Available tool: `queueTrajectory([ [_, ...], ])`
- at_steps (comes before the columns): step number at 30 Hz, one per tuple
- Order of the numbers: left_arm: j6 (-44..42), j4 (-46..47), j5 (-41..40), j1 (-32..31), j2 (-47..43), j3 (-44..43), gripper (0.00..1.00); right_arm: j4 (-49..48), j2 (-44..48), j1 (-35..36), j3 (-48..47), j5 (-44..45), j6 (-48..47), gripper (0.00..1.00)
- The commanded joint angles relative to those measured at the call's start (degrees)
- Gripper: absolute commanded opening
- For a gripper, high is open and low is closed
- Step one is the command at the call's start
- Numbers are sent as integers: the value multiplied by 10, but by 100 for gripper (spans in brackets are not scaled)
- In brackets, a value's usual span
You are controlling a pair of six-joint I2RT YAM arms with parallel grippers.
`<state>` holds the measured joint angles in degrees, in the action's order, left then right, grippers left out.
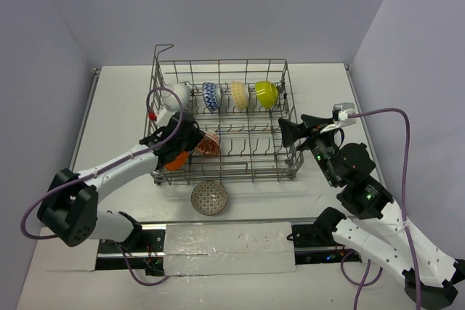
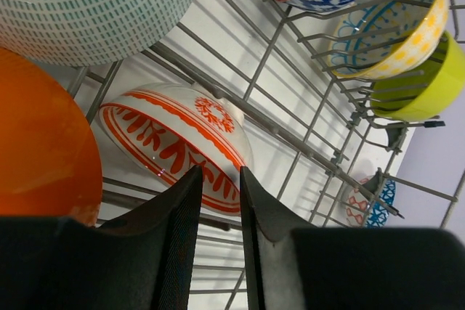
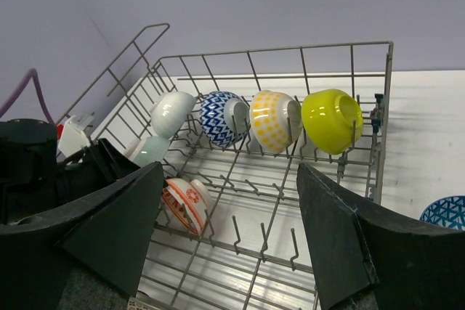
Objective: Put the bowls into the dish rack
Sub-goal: Insert the bowl into the dish rack.
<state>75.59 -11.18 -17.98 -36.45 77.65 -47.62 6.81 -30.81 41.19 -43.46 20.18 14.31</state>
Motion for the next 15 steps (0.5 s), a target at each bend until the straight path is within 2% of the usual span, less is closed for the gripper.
queueTrajectory([
  [1,-13,21,-8,2,15,-14,32,-25,-1,-5,6,11,3,81],
  [9,-11,56,7,2,51,-14,30,-27,-5,-6,5,12,2,81],
  [15,-12,56,-4,2,52,-26,11,-27,-7,-5,6,13,3,81],
])
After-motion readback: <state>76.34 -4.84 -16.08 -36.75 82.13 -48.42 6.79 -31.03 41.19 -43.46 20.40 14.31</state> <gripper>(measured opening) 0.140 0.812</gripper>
